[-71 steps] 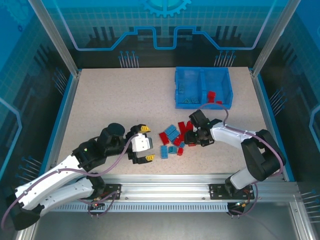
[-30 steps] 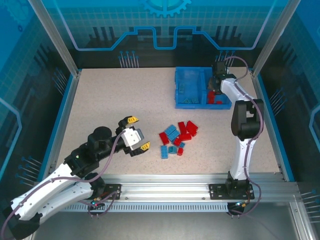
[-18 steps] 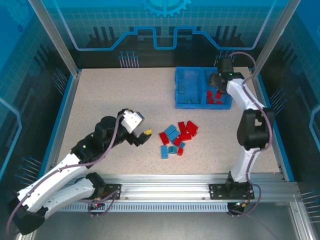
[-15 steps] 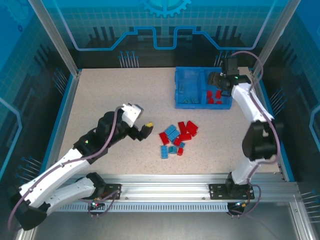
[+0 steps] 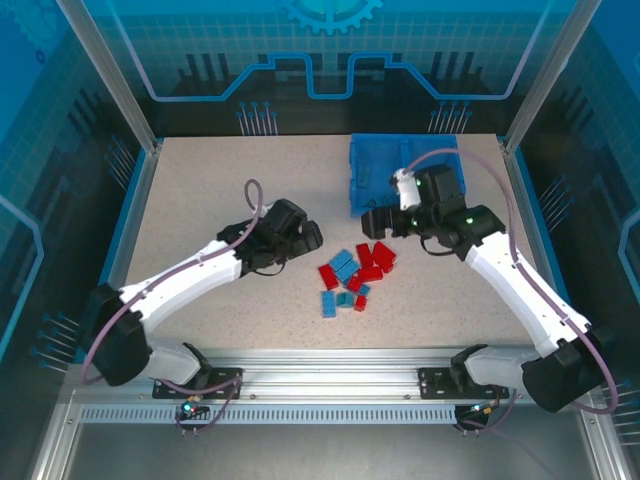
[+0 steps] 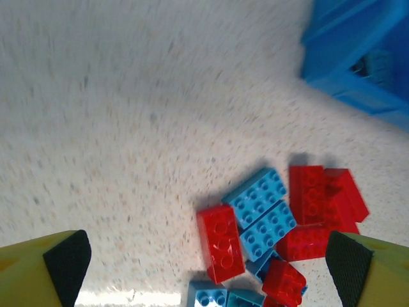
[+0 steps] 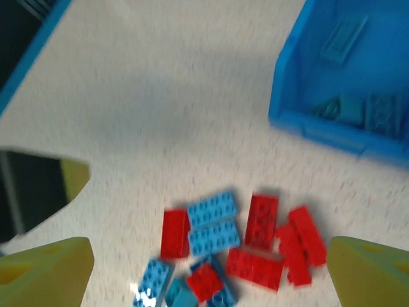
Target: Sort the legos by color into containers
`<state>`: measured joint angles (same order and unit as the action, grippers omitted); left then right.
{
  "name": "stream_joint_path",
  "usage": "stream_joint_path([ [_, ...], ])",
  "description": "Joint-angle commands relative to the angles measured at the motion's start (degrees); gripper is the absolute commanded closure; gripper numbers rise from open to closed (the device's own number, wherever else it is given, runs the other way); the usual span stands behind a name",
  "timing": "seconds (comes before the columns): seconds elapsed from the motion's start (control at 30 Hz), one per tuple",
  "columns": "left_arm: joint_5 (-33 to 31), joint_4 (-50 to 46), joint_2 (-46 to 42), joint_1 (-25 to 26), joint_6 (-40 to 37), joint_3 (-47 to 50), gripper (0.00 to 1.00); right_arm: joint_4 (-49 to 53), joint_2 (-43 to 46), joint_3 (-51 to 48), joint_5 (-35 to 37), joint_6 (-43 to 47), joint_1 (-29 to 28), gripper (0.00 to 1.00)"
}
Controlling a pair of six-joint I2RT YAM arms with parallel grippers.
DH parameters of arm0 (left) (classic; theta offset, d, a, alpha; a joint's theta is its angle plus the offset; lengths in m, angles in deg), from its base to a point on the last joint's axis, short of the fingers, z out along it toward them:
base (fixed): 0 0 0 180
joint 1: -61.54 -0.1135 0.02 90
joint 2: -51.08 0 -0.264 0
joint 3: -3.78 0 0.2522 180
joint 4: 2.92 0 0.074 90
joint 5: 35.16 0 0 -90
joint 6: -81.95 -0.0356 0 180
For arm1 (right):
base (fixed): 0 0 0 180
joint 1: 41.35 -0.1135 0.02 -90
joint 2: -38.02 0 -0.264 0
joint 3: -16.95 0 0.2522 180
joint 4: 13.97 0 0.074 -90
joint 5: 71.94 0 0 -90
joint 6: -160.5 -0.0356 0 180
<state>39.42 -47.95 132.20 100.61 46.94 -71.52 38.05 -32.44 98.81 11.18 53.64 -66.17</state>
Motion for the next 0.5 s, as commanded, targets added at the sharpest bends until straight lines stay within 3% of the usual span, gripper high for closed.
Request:
stream_joint_path([
  [0.0, 5.3, -0.65, 3.05, 2.86, 10.99, 0.93, 0.03, 5.46, 2.74, -2.49, 2.31, -0.62, -0.71, 0.04],
  [0.17, 7.52, -4.75, 10.65, 9.39, 8.61, -0.96, 0.09, 6.26, 4.26, -3.49, 4.96, -0.72, -0.49, 0.02],
  [0.33, 9.52, -4.95, 14.09, 12.26, 8.03, 0.62, 0.22, 5.95, 3.58, -2.72, 5.35, -0.37, -0.45, 0.01],
  [0.47, 10.12, -3.57, 15.96, 13.18, 5.2, 0.2, 0.24, 5.68, 2.7, -2.62, 5.48, -0.62, -0.4, 0.01],
])
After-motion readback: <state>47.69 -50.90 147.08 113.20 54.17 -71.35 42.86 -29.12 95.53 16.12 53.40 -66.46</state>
